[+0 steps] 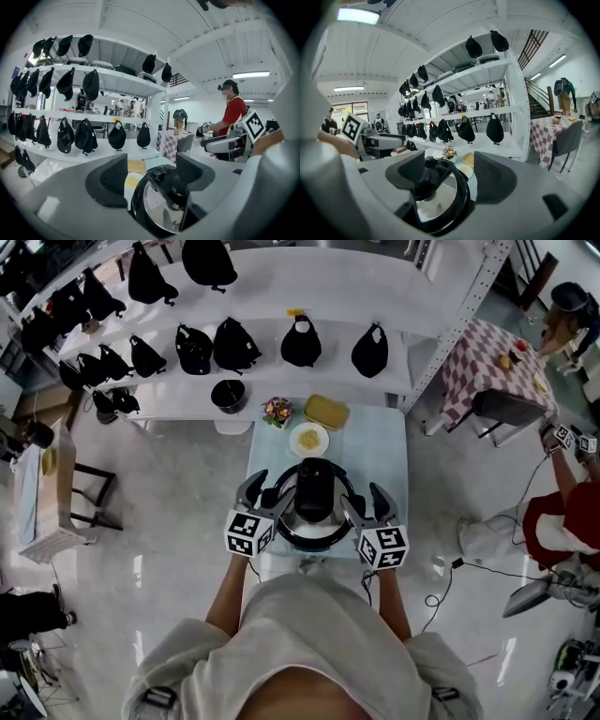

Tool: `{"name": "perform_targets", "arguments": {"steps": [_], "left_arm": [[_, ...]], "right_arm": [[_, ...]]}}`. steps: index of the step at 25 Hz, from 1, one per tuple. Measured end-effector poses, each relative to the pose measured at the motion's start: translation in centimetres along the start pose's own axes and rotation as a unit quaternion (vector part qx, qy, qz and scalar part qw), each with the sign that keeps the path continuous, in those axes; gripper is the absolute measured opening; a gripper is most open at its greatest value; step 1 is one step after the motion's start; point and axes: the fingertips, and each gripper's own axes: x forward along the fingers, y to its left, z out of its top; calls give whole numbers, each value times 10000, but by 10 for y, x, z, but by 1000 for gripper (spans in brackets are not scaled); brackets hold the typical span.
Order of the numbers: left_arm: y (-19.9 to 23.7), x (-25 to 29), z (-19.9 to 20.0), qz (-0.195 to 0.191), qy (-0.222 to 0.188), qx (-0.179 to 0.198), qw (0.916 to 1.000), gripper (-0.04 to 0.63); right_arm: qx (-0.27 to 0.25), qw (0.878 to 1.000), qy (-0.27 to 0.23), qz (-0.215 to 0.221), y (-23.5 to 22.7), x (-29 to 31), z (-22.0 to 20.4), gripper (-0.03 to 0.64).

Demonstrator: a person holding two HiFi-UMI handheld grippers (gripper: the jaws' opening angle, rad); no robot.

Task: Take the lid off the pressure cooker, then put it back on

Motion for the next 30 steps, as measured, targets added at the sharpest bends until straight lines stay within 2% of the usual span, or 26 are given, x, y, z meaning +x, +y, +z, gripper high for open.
{"name": "perform_targets", "arguments": {"steps": [4,10,13,19,30], "left_arm": [[10,12,0,145,58,8,9999,321],[26,21,-4,147,132,1,9998,321],[34,28,-2,11,82,-84,9999,321],[58,35,-2,-420,76,-36,9991,321],[77,34,-13,-962,127,-59,9953,321]], "right_arm": [[173,9994,-41,297,-4,19,5,308],[205,9990,-56,399,-3,36,5,308],[300,9985,-174,417,3,41,10,308],[254,9995,-124,124,22,55,10,308],[-330,9979,370,417,74,62,5,308]]}}
